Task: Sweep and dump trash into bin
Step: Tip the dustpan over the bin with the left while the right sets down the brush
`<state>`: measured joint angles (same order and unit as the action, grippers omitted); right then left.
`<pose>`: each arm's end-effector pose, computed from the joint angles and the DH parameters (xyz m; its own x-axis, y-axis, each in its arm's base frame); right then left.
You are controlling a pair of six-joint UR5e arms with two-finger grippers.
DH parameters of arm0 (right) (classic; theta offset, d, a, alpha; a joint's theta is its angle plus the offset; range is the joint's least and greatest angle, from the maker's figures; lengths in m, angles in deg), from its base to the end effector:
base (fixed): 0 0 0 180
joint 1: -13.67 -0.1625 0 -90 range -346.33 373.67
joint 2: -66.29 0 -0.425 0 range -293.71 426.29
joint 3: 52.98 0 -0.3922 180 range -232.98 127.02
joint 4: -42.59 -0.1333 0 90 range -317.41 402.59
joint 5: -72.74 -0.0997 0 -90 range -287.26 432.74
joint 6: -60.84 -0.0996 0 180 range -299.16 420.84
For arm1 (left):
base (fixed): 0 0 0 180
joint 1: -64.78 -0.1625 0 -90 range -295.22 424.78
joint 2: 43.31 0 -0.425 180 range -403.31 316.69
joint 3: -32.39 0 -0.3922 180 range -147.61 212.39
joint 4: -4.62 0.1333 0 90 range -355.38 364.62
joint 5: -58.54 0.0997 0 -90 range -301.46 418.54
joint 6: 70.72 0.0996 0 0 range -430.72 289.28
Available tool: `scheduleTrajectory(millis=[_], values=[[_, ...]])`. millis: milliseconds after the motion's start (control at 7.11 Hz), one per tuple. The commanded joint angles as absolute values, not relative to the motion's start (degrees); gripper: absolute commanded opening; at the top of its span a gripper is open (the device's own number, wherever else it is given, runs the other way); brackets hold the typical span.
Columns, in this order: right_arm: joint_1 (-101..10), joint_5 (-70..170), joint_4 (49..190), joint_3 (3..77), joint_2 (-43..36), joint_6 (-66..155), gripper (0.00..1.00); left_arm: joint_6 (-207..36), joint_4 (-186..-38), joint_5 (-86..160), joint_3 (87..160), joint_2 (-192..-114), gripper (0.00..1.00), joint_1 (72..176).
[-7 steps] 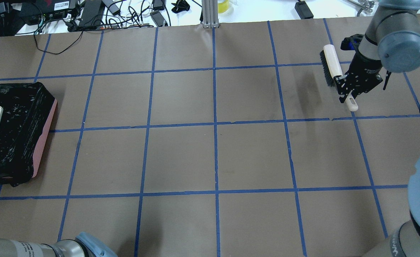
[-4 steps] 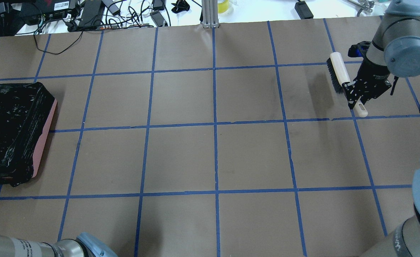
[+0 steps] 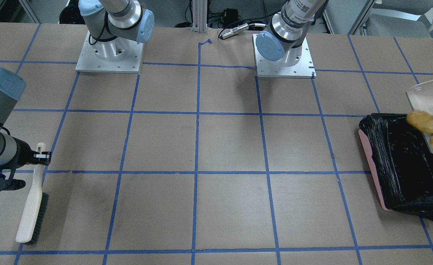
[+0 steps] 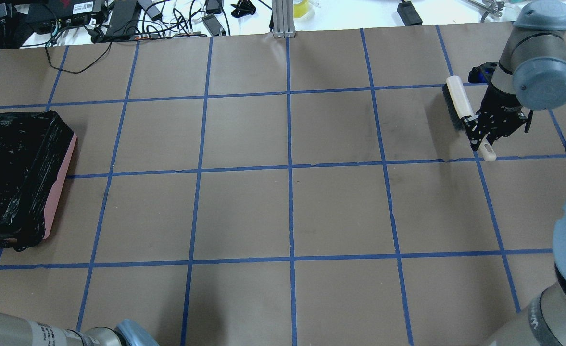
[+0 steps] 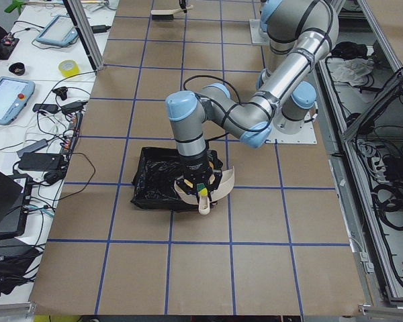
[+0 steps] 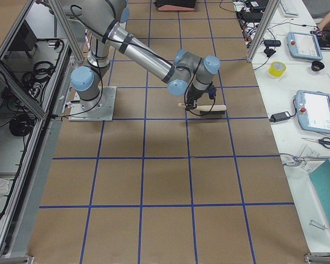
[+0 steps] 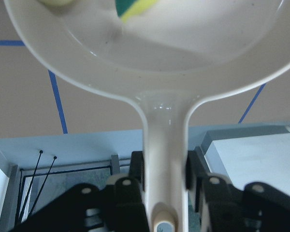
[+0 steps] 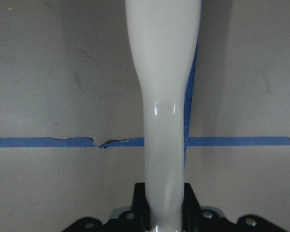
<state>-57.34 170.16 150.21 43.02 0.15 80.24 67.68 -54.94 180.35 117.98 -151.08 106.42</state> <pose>-0.0776 -0.5957 0.2383 -0.9985 -0.0270 0.0486 -0.0145 0.9702 0.2419 0.4182 -0.4800 0.4250 -0.1386 0.9735 0.1818 0.8323 0.0150 0.5542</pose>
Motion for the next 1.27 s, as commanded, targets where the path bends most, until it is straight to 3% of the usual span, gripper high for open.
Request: scheduleTrajectory(millis=[0,281,422,563,704,985,1126], values=[[-57.3,170.2,150.1,43.1,0.5,80.4,0.00,68.8,-50.4,190.3,117.9,-153.3,0.00,111.3],[-57.3,170.3,149.9,43.1,0.5,79.9,0.06,67.9,-48.5,196.1,117.9,-153.3,0.00,116.0],[-57.3,170.5,150.0,43.1,0.7,80.3,0.36,67.8,-48.4,197.5,117.9,-153.1,0.00,117.2],[-57.3,170.5,150.0,43.1,0.7,80.0,0.54,67.5,-47.8,201.2,117.6,-152.6,0.00,120.5],[-57.3,170.4,150.0,43.1,0.8,80.1,0.84,62.1,-47.3,208.8,118.5,-152.7,0.00,126.6],[-57.3,170.5,151.1,42.8,-0.2,80.0,0.98,59.4,-47.0,213.2,121.8,-151.3,0.00,130.9],[-57.3,171.7,151.1,42.6,-0.5,80.0,1.00,59.4,-46.6,213.1,122.0,-151.4,0.00,130.9]])
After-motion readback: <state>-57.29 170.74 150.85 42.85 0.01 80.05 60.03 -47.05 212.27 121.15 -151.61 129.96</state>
